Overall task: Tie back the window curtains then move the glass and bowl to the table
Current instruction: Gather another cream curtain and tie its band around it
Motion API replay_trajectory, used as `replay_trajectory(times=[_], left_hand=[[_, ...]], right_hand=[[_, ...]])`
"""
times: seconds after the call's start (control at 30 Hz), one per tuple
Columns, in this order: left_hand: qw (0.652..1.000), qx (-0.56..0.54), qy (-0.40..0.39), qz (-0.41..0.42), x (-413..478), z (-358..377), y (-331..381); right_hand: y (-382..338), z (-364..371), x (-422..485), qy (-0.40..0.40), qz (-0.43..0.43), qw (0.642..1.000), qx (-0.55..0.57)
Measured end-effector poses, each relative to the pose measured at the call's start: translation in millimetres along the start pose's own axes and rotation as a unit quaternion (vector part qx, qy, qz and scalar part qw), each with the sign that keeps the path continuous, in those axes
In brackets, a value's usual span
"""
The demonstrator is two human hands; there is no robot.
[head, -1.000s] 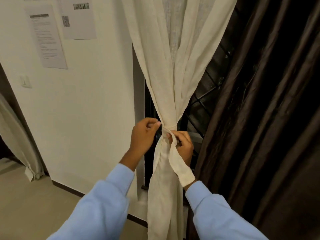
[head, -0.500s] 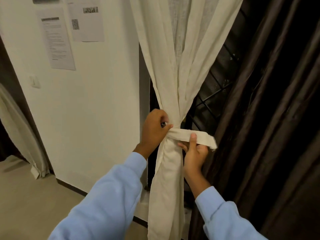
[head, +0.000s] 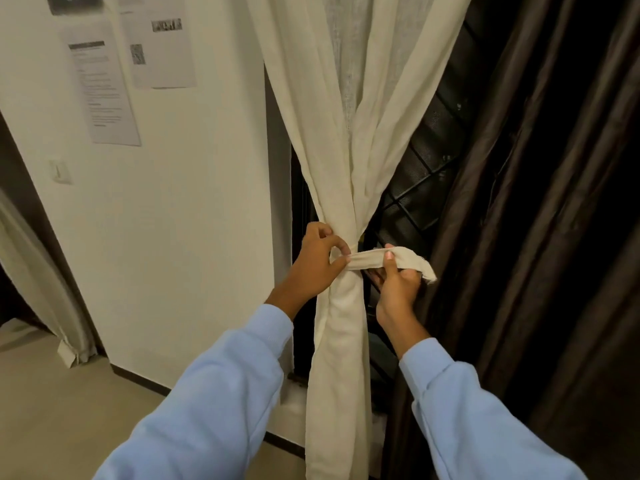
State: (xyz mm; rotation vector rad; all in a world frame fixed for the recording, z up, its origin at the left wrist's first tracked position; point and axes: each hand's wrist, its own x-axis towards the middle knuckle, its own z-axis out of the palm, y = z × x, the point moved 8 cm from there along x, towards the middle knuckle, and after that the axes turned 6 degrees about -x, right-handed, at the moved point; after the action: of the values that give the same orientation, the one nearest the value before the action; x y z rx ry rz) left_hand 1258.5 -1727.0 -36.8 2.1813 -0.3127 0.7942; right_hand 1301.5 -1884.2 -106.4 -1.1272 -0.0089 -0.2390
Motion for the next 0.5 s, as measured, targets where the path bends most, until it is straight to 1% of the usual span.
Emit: replay_trajectory(times=[0.07,0.13,0.17,0.23,0.3,0.33,0.37,0.4,0.43,0.47,0.5], left_hand=[[0.998,-0.057,-0.004,-0.011,-5.5,3.0,-2.2],[0.994,-0.107,0.021,-0.009,-10.1,-0.5,-1.5],[0.987,-0.155,0.039,-0.019,-11.8,-3.5,-2.2],[0.96,-0.265,0.058,-0.068,-14.2,-6.0,-9.1],[0.933,-0.336,0.047,-0.117,-13.2,-3.2,-16.1],[0.927,-0.349,0.034,-0.131,-12.2,-0.7,-17.4],[0.929,-0.344,0.022,-0.135,-10.8,1.5,-18.2],[0.936,-0.327,0.014,-0.132,-9.9,2.6,-16.7],[0.945,-0.302,0.012,-0.123,-8.9,2.9,-15.7],[0.955,-0.275,0.014,-0.11,-8.4,2.4,-13.7],[0.963,-0.25,0.014,-0.096,-7.4,2.2,-12.6]], right_hand=[[7.9,6.2,6.7,-0.029,0.049,0.998,0.005],[15.9,9.6,13.1,-0.047,0.099,0.994,0.021],[18.1,9.9,15.4,-0.052,0.116,0.992,0.017],[20.7,9.1,19.5,-0.066,0.122,0.99,-0.014],[22.6,9.1,20.3,-0.072,0.12,0.989,-0.045],[26.1,9.3,23.3,-0.074,0.121,0.988,-0.056],[27.9,11.6,23.7,-0.083,0.128,0.986,-0.064],[31.3,15.6,24.5,-0.098,0.138,0.984,-0.063],[37.6,21.4,23.8,-0.123,0.168,0.976,-0.069],[43.5,29.7,21.7,-0.159,0.191,0.967,-0.057],[40.6,37.3,13.7,-0.185,0.201,0.958,-0.083]])
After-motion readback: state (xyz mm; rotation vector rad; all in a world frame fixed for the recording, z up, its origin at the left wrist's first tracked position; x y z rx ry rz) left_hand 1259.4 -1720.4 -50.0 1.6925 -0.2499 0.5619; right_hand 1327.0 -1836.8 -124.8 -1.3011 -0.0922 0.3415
